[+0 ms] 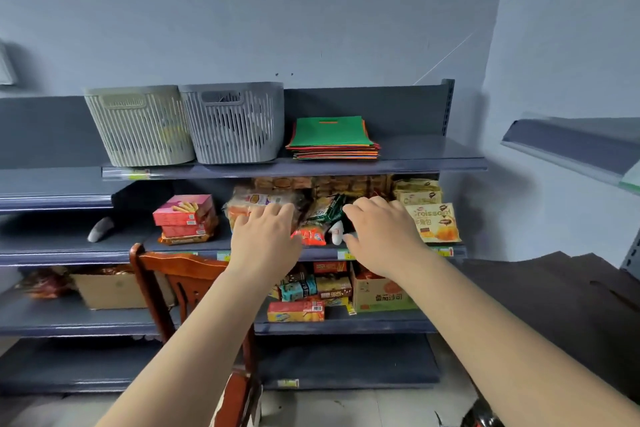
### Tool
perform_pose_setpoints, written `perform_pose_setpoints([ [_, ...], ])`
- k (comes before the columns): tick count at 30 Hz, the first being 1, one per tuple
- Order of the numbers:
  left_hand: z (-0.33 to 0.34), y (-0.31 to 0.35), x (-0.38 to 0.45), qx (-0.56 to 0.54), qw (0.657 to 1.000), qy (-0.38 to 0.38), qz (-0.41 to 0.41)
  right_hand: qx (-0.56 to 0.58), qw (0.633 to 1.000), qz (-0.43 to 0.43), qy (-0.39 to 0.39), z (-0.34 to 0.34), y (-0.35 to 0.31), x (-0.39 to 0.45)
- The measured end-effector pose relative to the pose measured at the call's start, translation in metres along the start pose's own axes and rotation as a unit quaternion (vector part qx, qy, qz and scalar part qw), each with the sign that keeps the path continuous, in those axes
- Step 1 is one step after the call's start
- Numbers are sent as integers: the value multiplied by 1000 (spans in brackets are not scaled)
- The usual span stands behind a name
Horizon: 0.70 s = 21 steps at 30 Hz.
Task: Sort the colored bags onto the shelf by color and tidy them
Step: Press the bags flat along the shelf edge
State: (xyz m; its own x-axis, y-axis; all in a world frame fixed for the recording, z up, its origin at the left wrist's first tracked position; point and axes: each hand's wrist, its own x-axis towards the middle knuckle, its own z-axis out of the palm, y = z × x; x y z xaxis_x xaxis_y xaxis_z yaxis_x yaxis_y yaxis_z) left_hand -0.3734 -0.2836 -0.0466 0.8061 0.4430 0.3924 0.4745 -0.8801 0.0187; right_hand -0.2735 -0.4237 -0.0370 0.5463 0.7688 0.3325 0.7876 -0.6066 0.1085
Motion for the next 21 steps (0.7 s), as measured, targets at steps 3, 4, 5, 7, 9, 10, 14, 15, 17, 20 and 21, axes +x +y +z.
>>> perform_pose_setpoints([
  [3, 16, -4, 35, 2, 1000, 4, -1, 0, 1000, 4, -5, 15, 14, 36],
  [4, 22, -6, 47, 3, 1000, 5, 1, 0, 1000, 5, -5, 20, 18, 49],
  [5, 28, -9, 61, 3, 1000, 5, 4, 1, 1000, 7, -5, 25, 21, 63],
  [7, 41, -17, 90, 3, 1000, 6, 7, 2, 1000, 12, -6, 35, 29, 89],
  [9, 53, -25, 120, 3, 1000, 9, 10, 4, 1000, 18, -6, 47, 36, 117],
  [10, 59, -29, 136, 2, 1000, 7, 12, 5, 1000, 22, -6, 52, 40, 130],
  [14, 80, -45, 193, -5, 999, 8, 31, 11, 999, 42, -1, 73, 54, 184],
  [15, 85, -49, 207, -8, 999, 13, 36, 17, 999, 48, 1, 78, 57, 196],
  [17, 95, -56, 233, -18, 999, 22, 44, 35, 998, 60, 9, 88, 64, 220],
  [20, 110, -63, 267, -29, 998, 28, 58, 55, 996, 73, 21, 103, 76, 250],
  [21, 115, -65, 278, -32, 997, 30, 62, 62, 995, 76, 26, 108, 81, 260],
])
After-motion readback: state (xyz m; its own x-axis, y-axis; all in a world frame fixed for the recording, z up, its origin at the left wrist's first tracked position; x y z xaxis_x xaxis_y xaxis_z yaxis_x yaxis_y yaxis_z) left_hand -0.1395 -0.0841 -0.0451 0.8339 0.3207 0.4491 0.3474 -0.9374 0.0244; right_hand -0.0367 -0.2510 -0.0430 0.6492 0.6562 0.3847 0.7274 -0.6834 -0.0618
